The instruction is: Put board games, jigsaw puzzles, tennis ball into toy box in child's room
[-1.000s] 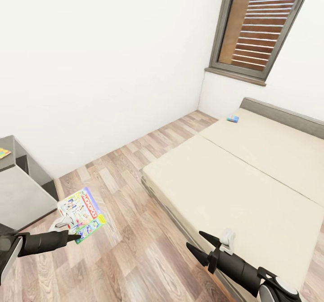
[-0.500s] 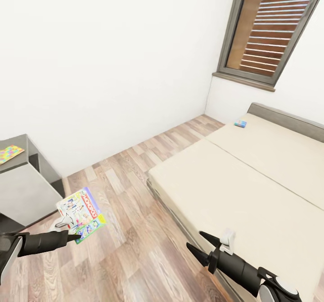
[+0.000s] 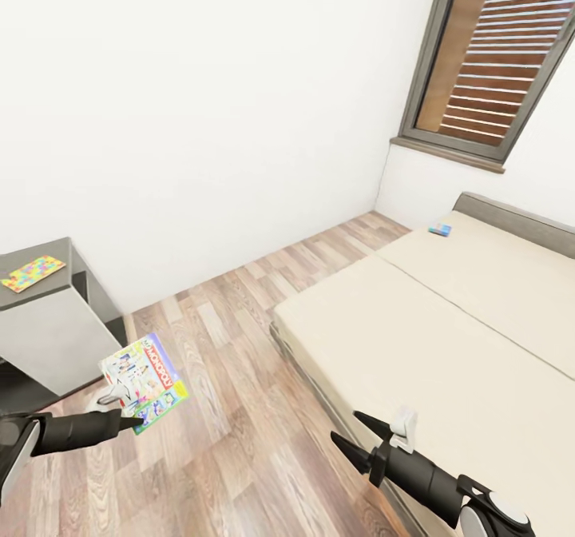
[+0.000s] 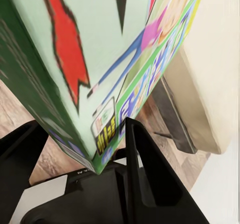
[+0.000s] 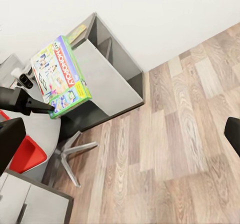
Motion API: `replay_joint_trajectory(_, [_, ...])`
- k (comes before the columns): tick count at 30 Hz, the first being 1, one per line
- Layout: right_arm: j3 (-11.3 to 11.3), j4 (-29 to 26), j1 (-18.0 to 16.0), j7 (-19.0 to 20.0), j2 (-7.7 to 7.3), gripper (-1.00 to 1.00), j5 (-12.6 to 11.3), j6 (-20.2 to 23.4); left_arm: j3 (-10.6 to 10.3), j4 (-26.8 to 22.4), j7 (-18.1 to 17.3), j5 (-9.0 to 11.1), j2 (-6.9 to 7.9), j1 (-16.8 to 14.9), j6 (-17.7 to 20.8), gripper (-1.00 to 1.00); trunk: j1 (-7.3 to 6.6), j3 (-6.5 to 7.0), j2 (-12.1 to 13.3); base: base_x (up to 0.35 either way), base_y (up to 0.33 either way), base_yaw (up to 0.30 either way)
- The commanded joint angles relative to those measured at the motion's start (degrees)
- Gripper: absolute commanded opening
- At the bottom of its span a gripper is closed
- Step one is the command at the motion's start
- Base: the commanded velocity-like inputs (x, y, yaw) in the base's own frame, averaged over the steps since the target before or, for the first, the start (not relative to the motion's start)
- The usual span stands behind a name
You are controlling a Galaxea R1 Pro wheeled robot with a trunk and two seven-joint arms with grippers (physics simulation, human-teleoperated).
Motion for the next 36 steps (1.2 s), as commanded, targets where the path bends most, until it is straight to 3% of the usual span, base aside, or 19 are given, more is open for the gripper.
replay_joint_trajectory(1, [0.0, 0.0, 0.0, 0.0, -0.02, 1.00, -0.5, 0.5, 0.0, -0.4, -0.1, -0.2, -0.12, 0.0, 0.8, -1.00, 0.04, 0.00, -0.1, 0.000, 0.000, 0.120])
replay_joint_trajectory(24, [0.1, 0.0, 0.0, -0.1, 0.02, 1.00, -0.4, 0.5, -0.3, -1.3, 0.5, -0.7, -0.59, 0.0, 2.3, -1.00, 0.04, 2.03, -0.1, 0.000, 0.000, 0.120])
replay_joint_trajectory(32, [0.8, 0.0, 0.0, -3.4, -0.02, 1.00, -0.3, 0.4, -0.5, -1.3, 1.0, -0.9, -0.77, 0.0, 2.3, -1.00, 0.04, 2.73, -0.1, 0.000, 0.000, 0.120])
replay_joint_trajectory(36, [1.6, 0.1, 0.0, -6.4, -0.01, 1.00, -0.3, 0.6, -0.6, -1.3, 2.3, -1.2, -1.60, 0.0, 2.2, -1.00, 0.04, 3.08, -0.1, 0.000, 0.000, 0.120])
